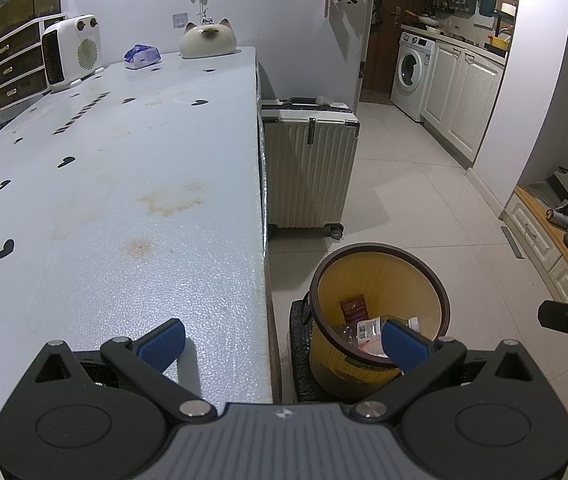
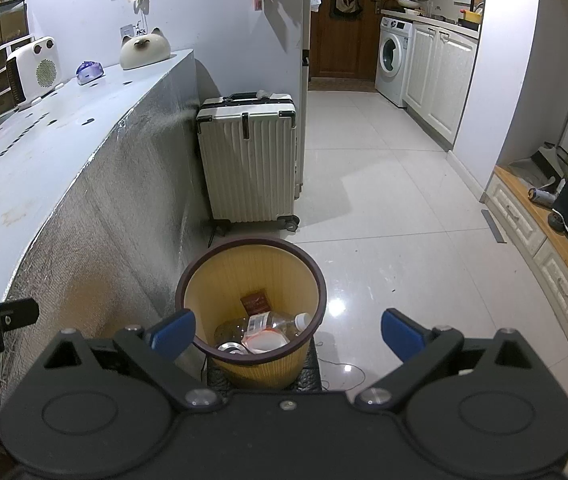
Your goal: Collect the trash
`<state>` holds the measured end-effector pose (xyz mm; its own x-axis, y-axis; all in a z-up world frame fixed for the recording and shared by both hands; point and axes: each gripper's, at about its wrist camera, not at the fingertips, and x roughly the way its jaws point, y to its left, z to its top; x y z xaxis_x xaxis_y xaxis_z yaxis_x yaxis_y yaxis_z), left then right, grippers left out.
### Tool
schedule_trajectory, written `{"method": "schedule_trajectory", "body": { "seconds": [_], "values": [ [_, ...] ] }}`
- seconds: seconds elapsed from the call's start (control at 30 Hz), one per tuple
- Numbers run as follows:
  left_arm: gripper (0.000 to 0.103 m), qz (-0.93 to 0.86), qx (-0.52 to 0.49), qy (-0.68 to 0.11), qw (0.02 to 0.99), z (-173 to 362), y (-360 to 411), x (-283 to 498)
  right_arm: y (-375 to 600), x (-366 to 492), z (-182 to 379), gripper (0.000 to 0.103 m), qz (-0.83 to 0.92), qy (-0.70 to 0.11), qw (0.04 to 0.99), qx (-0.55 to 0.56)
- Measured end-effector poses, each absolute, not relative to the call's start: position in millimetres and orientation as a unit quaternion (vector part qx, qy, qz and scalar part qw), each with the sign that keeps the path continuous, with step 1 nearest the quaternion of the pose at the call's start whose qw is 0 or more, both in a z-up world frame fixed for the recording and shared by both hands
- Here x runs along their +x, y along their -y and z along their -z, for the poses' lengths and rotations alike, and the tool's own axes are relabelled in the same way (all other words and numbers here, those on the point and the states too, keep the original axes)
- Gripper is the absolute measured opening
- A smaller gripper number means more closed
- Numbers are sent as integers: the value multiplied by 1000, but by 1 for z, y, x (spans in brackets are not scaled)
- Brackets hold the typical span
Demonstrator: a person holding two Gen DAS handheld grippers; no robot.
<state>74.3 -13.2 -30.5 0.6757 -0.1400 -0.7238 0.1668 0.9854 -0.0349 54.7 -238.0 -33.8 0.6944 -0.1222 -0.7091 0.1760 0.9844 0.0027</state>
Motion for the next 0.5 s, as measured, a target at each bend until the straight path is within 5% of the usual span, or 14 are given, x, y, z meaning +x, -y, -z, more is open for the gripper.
{"method": "schedule_trajectory", "body": {
  "seconds": [0.5],
  "values": [
    [103,83,18,-392,916,28,10,77,238,55,35,100,81,-383,920,36]
  ]
}}
